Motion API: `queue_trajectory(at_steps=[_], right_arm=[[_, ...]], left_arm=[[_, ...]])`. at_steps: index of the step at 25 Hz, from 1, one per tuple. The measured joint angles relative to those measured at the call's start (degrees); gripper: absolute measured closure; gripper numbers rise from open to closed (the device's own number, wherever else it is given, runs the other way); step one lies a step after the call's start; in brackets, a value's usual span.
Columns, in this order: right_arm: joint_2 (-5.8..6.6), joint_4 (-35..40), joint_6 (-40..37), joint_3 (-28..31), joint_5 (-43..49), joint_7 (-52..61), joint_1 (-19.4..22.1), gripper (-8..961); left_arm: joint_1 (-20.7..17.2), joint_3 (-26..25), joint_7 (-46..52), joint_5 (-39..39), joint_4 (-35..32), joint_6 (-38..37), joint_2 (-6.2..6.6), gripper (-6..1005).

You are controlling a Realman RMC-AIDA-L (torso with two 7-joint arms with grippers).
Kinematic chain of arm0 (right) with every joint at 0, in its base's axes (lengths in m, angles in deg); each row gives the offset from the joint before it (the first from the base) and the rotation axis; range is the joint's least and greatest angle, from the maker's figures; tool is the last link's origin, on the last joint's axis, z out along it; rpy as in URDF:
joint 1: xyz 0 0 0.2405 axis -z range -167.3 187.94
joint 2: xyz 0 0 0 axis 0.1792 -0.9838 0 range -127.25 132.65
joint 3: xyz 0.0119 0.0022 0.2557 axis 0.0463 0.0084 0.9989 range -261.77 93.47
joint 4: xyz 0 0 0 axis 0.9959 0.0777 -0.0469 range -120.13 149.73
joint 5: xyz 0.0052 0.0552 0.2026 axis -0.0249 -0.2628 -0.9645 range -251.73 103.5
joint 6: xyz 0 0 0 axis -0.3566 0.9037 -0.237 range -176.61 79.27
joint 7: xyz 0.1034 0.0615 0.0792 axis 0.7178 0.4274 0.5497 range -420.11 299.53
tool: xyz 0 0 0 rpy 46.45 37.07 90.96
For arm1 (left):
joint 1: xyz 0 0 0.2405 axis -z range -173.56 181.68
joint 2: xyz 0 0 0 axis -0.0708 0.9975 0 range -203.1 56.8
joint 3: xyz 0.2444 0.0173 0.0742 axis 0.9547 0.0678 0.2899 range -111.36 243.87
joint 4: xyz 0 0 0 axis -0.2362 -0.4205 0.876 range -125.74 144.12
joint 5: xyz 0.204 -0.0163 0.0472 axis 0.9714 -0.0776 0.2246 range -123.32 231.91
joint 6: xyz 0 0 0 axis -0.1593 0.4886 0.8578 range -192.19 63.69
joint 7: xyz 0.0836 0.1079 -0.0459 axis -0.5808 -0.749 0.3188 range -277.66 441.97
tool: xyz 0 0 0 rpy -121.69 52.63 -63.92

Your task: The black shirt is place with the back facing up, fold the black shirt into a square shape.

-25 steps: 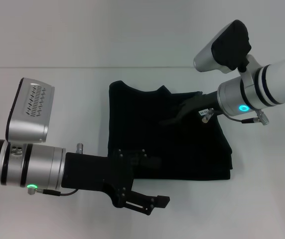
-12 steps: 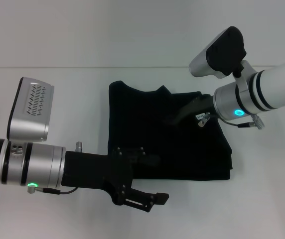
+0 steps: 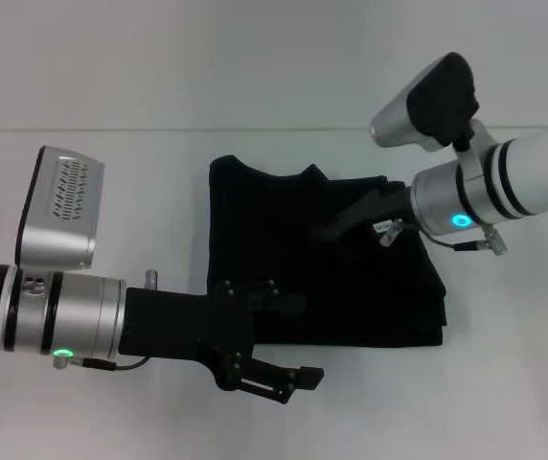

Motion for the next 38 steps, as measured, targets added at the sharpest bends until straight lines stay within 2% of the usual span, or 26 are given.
queue_trajectory(at_steps=[4,8,14,18,38], right_arm=[[0.23,0.44,1.96,0.73,-2.30,0.53,1.98,940],[0.39,1.27,3.19,2.84,-4.10,0.66,4.07,931],[0.54,3.26,3.40,10.42,-5.59,0.74,8.50,918],[0.97,3.28,3.61,13.75,-6.22,0.55,9.79,909],[2.14,3.17,6.02,17.37,-6.30,3.65,13.08,866]], left_arm=[[0.23,0.00,0.25,0.00,0.00,0.00,0.05,64],[0.35,0.00,0.67,0.00,0.00,0.00,0.08,64],[0.43,0.00,0.69,0.00,0.00,-0.02,0.09,65],[0.45,0.00,0.70,0.00,-0.03,-0.14,0.03,65],[0.45,0.00,0.70,-0.26,0.00,-0.14,-0.19,64]])
